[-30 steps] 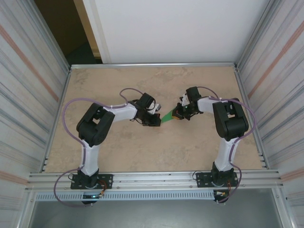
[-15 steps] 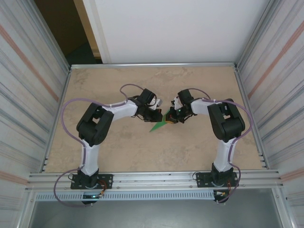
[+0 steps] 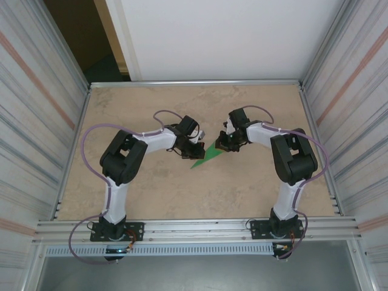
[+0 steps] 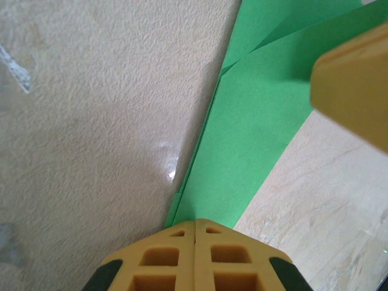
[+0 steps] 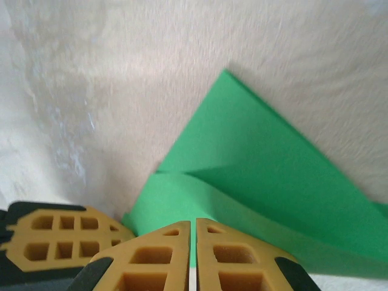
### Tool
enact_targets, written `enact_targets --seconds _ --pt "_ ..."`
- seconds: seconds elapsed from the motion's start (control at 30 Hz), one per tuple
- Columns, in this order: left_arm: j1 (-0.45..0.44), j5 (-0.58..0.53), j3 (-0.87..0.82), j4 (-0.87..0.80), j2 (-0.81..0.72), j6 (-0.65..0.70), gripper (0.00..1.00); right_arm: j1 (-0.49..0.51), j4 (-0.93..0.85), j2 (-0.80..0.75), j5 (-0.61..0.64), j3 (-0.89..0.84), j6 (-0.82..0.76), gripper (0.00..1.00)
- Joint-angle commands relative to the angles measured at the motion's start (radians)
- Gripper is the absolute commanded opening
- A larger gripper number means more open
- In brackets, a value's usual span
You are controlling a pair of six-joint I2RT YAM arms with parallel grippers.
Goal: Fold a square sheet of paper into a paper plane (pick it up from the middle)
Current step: Fold the wing for the fifth time at the center of the table.
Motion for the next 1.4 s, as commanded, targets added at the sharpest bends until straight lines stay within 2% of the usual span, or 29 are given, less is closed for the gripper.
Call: enact_targets --seconds 0.0,0.23,0.67,0.93,1.0,1.17,1.27,1.37 --pt "0.002 -0.037 -0.012 -0.104 0.036 -0.007 0.0 0.001 -0.063 -0.005 0.081 0.034 0.034 0.1" --pt "0.002 -0.039 -0.017 -0.109 0.038 -0.018 0.0 -0.018 -0.066 -0.012 0.125 0.015 0.055 0.09" --pt "0.001 -0.055 -0.05 -0.122 0.038 -0.047 0.0 -0.115 0.138 -0.005 -0.008 -0.16 0.032 0.06" --pt "0.001 -0.055 -0.069 -0.117 0.069 -0.049 0.0 -0.181 0.209 -0.089 -0.066 -0.172 -0.003 0.06" --pt "0.002 -0.049 -0.062 -0.115 0.071 -0.05 0.0 -0.15 0.253 -0.134 -0.085 -0.18 -0.001 0.07" --pt "0.001 -0.046 -0.04 -0.118 0.076 -0.045 0.0 0.001 0.27 -0.239 0.076 -0.206 0.023 0.05" --pt "0.001 -0.038 -0.034 -0.118 0.083 -0.045 0.0 0.066 0.293 -0.223 0.122 -0.217 0.079 0.05" --pt "0.002 -0.035 -0.034 -0.114 0.085 -0.05 0.0 0.086 0.325 -0.19 0.14 -0.243 0.133 0.04"
